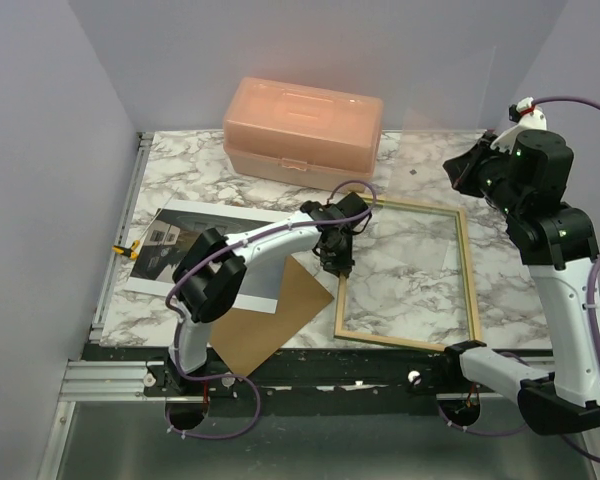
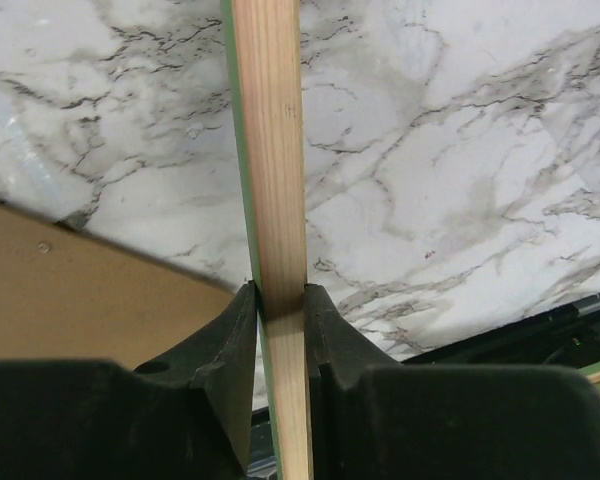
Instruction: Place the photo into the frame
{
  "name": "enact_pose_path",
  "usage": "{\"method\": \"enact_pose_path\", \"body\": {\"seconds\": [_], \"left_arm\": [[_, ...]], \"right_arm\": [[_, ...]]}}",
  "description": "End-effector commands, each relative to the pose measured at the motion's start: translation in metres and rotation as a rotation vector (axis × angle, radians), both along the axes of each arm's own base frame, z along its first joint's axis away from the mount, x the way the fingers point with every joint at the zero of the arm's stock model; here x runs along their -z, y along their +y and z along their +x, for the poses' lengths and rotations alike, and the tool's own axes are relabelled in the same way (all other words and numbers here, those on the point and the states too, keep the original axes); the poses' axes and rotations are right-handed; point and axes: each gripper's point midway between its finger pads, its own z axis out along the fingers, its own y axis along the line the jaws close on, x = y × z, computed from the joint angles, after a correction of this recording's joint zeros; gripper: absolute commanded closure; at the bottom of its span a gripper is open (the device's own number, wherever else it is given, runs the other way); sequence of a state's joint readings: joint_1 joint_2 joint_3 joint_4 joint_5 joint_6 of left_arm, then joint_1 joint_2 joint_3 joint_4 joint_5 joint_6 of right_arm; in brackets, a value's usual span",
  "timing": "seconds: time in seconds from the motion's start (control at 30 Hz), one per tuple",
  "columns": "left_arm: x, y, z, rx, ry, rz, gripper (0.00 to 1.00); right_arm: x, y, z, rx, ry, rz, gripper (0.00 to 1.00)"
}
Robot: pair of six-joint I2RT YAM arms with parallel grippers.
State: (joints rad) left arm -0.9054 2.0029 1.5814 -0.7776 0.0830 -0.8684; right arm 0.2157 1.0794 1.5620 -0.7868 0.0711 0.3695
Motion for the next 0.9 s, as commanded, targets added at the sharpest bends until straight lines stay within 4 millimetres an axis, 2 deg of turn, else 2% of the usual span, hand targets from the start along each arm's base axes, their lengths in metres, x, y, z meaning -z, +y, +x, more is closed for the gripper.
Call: {"method": "enact_pose_path", "body": {"seconds": [0.0, 0.27, 0.57, 0.87], "left_arm": [[-0.038, 0.011, 0.005, -0.053, -0.076, -0.036, 1.0], [-0.028, 0.056, 0.0, -0.135, -0.094, 0.011, 1.0], [-0.007, 0.111, -0.007, -0.218, -0.097, 0.074, 1.0], [0.013, 0.145, -0.015, -0.222, -0.096, 0.123, 1.0]], "right_arm": [[-0.003, 0.01, 0.003, -0.04, -0.015, 0.039, 1.0], [-0.001, 0.027, 0.006, -0.112, 0.002, 0.088, 1.0], [0.004, 0.047, 0.009, -0.198, 0.028, 0.148, 1.0], [0.006, 0.071, 0.003, -0.322, 0.045, 0.222, 1.0]]}}
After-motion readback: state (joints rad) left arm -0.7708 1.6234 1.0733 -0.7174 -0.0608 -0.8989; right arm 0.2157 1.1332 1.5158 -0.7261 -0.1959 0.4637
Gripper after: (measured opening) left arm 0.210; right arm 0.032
